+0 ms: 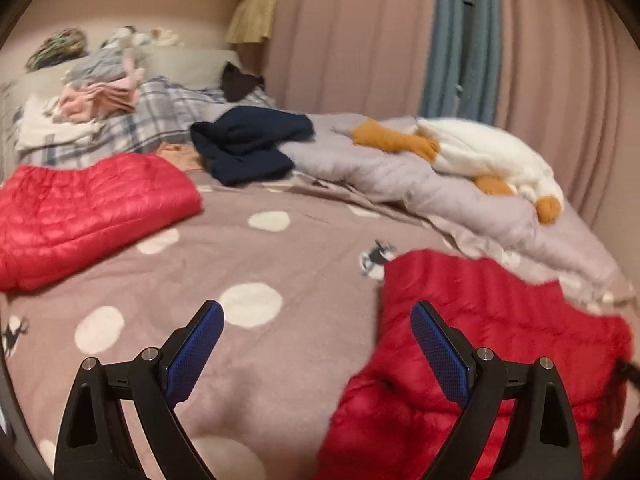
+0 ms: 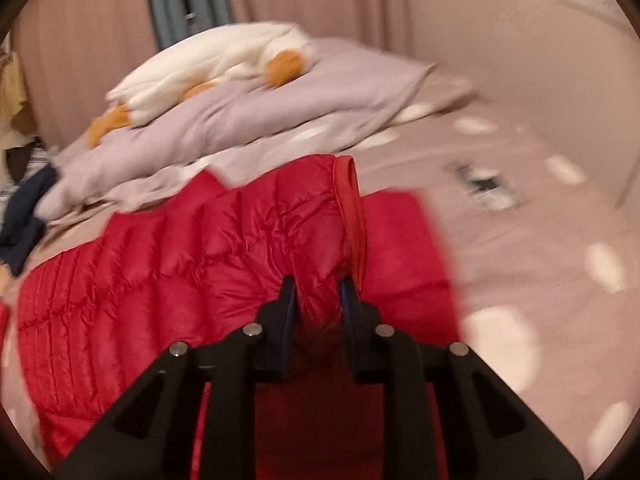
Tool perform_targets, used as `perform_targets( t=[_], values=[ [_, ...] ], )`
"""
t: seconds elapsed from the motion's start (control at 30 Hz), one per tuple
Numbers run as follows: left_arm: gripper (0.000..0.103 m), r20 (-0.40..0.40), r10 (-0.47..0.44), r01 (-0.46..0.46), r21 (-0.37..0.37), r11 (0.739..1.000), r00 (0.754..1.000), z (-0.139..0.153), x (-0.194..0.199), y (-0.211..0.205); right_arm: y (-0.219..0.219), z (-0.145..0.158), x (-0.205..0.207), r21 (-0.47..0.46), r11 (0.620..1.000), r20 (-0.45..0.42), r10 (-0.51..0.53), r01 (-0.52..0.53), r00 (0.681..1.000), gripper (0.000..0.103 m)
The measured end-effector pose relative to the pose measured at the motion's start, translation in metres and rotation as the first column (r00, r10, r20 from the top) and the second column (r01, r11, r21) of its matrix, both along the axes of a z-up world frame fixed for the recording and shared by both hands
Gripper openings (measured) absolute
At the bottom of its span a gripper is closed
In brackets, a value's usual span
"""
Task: Fold large clothes
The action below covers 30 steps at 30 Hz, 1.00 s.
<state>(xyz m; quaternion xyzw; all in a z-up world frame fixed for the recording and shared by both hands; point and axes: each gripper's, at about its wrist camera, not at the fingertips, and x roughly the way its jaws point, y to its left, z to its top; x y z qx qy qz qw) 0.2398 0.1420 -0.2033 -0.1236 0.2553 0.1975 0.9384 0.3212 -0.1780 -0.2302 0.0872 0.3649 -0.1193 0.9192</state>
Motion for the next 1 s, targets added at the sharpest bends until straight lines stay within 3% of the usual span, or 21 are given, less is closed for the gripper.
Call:
perform_targets(
  t=[0.1, 0.17, 0.27, 0.3, 0.37, 0.43, 0.5, 0.63, 0.73, 0.87, 0.93, 1.0],
  values=[
    [0.094, -0.038, -0.123, 0.120, -0.054, 0.991, 0.992, -0.015, 0.012, -0.013, -0.024, 0.006, -0.012, -0.026, 1.000, -0.050, -0.005, 0.004, 0.999, 0.040],
    [0.090, -0.069, -0.157, 0.154, -0.041, 0.987, 0.985, -0.021, 0.018, -0.025, -0.035, 0.007, -0.022, -0.027, 1.000, -0.051, -0.010, 0.008, 0.999, 0.053],
    [0.082, -0.130, -0.204, 0.204, -0.014, 0.979, 0.970, -0.033, 0.028, -0.041, -0.043, 0.018, -0.038, -0.046, 0.999, 0.010, -0.014, 0.015, 1.000, 0.052],
    [0.074, -0.145, -0.227, 0.224, -0.038, 0.974, 0.963, -0.037, 0.031, -0.042, -0.041, 0.022, -0.042, -0.061, 0.998, 0.030, -0.008, 0.010, 1.000, 0.051],
    [0.070, -0.161, -0.293, 0.273, -0.132, 0.953, 0.943, -0.049, 0.039, -0.042, -0.034, 0.022, -0.043, -0.086, 0.996, 0.047, 0.034, -0.030, 0.998, 0.048],
    [0.070, -0.213, -0.298, 0.265, -0.171, 0.949, 0.930, -0.065, 0.052, -0.040, -0.026, 0.010, -0.037, -0.103, 0.991, 0.019, 0.087, -0.084, 0.996, 0.037],
    [0.070, -0.252, -0.297, 0.245, -0.220, 0.944, 0.921, -0.080, 0.060, -0.035, -0.027, -0.018, -0.027, -0.068, 0.993, -0.051, 0.096, -0.099, 0.994, 0.035],
    [0.070, -0.246, -0.291, 0.243, -0.208, 0.947, 0.924, -0.079, 0.059, -0.037, -0.031, -0.049, -0.021, -0.026, 0.996, -0.083, 0.087, -0.090, 0.993, 0.040],
    [0.071, -0.245, -0.290, 0.240, -0.215, 0.947, 0.925, -0.077, 0.060, -0.039, -0.032, -0.046, -0.021, -0.009, 0.996, -0.075, 0.090, -0.091, 0.993, 0.041],
    [0.071, -0.160, -0.233, 0.175, -0.311, 0.934, 0.959, -0.061, 0.039, -0.017, -0.045, -0.032, -0.042, 0.076, 0.993, -0.033, 0.095, -0.092, 0.995, 0.048],
    [0.075, -0.141, -0.185, 0.132, -0.322, 0.937, 0.972, -0.052, 0.019, -0.008, -0.052, -0.023, -0.058, 0.067, 0.995, -0.037, 0.078, -0.076, 0.996, 0.053],
    [0.092, -0.106, -0.171, 0.126, -0.335, 0.934, 0.980, -0.045, -0.001, -0.001, -0.057, -0.015, -0.076, 0.032, 0.997, -0.037, 0.075, -0.074, 0.996, 0.058]
  ],
)
